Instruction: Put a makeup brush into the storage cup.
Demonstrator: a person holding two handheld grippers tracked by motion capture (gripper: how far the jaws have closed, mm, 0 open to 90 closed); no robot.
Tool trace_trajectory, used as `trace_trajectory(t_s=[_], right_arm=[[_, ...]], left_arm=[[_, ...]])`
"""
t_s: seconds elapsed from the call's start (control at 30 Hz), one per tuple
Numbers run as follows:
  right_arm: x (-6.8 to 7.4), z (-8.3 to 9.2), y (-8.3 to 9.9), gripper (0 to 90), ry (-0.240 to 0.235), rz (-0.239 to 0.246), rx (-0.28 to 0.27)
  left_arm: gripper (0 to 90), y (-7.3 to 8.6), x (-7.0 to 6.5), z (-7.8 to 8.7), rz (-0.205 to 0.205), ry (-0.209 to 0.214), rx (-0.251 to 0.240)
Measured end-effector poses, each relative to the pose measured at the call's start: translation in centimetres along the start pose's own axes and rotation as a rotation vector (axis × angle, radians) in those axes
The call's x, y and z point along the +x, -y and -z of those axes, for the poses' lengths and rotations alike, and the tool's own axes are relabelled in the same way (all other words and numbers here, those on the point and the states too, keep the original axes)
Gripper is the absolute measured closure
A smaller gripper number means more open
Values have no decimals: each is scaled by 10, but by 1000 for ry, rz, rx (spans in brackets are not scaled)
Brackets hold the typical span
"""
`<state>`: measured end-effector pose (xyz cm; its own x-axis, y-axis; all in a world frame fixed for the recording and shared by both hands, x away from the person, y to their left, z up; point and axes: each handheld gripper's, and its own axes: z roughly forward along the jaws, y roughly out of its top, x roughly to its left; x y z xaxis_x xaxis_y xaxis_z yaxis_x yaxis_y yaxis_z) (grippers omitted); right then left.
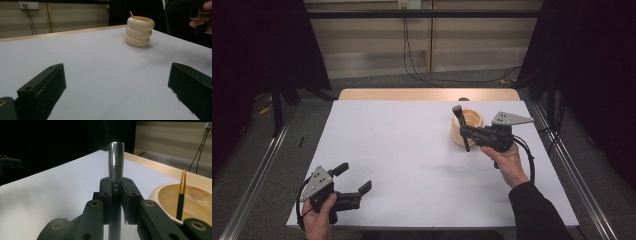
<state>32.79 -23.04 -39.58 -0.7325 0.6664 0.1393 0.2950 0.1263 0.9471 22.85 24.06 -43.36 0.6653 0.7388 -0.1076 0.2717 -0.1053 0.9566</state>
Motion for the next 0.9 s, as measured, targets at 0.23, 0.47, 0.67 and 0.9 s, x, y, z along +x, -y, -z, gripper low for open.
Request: trace_trajectory(t_s=[0.23, 0.47, 0.67, 0.9], right_arm=[[-7, 4, -6, 791, 42, -8, -13], [-15, 2, -15, 791, 75, -7, -16], [-22, -2, -26, 791, 107, -5, -24], [-30, -11, -38, 791, 149, 3, -10]], left_arm=[[14, 0, 0, 0, -3, 0, 1], [14, 0, 0, 0, -2, 0, 0], [14, 0, 0, 0, -1, 0, 0], [14, 0, 1, 0, 1, 6, -1]])
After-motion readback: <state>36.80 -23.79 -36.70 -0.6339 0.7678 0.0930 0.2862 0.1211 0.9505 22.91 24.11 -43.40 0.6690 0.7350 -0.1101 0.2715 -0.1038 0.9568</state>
